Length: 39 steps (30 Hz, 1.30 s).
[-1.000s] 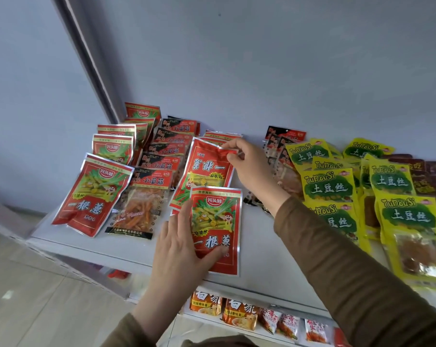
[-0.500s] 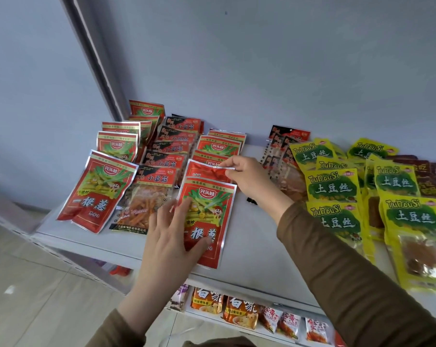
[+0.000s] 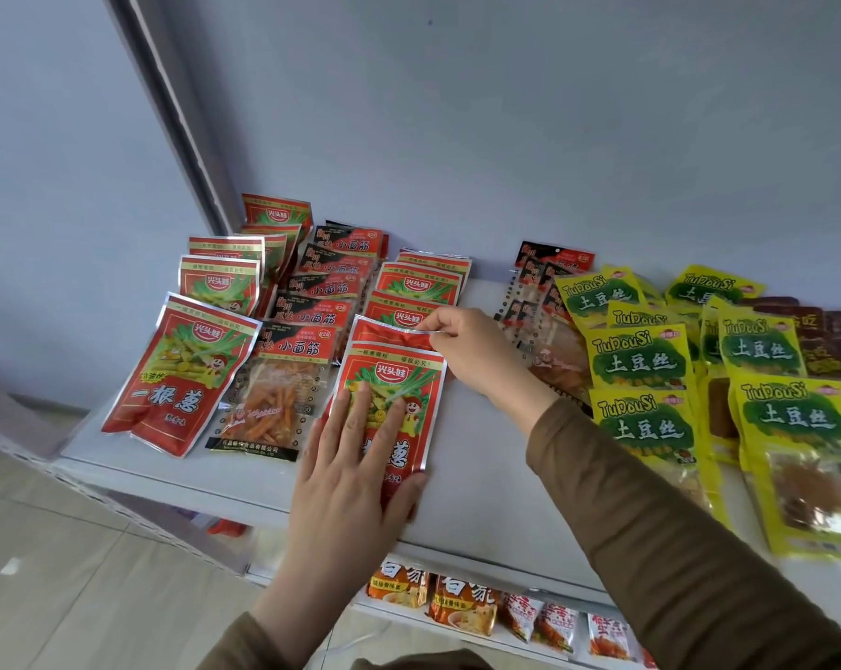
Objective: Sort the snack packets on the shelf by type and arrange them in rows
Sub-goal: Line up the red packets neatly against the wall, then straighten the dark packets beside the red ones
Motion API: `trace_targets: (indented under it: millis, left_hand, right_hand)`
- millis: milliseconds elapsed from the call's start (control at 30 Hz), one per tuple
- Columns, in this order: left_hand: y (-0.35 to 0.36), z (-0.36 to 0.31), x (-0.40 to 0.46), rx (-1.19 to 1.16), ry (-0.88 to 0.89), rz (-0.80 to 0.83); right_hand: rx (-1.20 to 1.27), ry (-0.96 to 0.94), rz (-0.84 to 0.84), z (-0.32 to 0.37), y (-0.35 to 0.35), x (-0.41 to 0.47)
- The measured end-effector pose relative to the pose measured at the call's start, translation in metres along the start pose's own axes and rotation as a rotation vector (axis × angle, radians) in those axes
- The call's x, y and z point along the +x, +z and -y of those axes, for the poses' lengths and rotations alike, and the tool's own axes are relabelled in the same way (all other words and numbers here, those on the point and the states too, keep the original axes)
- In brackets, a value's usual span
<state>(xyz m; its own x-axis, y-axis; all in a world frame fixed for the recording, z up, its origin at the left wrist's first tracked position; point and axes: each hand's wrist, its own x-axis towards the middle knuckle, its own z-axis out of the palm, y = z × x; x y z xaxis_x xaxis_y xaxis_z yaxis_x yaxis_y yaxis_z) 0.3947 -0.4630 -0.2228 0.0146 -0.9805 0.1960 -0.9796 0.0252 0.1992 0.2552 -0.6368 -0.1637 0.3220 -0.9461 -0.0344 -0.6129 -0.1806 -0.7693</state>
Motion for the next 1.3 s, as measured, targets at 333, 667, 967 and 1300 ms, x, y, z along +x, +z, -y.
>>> trace_targets:
  millis: [333, 667, 967, 1300]
  left_hand:
    - [0.005, -0.004, 0.005, -0.052, -0.009, -0.001]
    - [0.006, 0.006, 0.010, 0.034, -0.004, 0.003]
    - [-0.013, 0.003, 0.022, 0.006, 0.079, -0.081]
    - [-0.021, -0.086, 0.092, -0.092, 0.302, 0.015]
  right_hand:
    - [-0.102, -0.028, -0.117, 0.000, 0.005, 0.002]
    - [-0.035, -0.062, -0.101, -0.001, 0.004, -0.008]
    - [0.202, -0.072, -0.359, -0.005, -0.031, -0.028]
    - [0.380, 0.154, -0.285, -0.034, -0.071, -0.029]
